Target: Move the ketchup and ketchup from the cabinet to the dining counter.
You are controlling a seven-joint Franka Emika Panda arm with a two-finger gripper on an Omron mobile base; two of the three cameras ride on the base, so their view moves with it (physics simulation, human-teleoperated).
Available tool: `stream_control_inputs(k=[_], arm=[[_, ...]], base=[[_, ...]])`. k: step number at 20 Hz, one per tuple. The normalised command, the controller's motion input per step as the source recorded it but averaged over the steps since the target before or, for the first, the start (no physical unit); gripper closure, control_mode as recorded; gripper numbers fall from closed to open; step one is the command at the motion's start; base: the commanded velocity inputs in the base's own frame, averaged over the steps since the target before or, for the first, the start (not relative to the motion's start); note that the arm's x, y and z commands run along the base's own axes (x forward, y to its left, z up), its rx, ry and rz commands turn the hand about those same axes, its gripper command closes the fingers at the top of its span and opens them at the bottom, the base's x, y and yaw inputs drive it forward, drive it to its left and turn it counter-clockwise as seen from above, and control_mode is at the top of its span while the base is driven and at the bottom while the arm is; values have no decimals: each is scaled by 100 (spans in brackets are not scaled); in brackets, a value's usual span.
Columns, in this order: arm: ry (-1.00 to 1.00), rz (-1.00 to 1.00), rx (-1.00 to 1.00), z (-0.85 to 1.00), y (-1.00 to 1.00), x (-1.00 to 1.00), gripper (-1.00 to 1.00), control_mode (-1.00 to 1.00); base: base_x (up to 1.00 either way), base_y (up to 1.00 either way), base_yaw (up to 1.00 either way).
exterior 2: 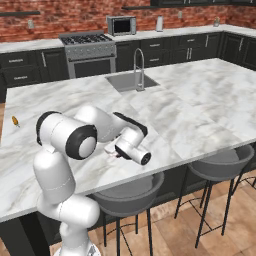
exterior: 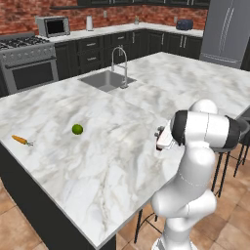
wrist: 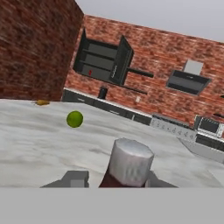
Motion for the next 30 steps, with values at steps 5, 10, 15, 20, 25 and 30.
stream_control_inputs(k=[5,10,15,20,25,30], arm=[[-4,-6,0,-16,0,-17,-100,-100],[-2,-6,1,-11,0,-14,-100,-100],[-4,-5,1,-4,0,-13,-100,-100],[-5,-3,0,0,0,-2,-100,-100],[-6,-1,0,1,0,0,-100,-100],[-5,0,0,5,-3,-1,-100,-100]], base=[[0,0,0],[0,0,0],[0,0,0],[0,0,0],[0,0,0],[0,0,0]])
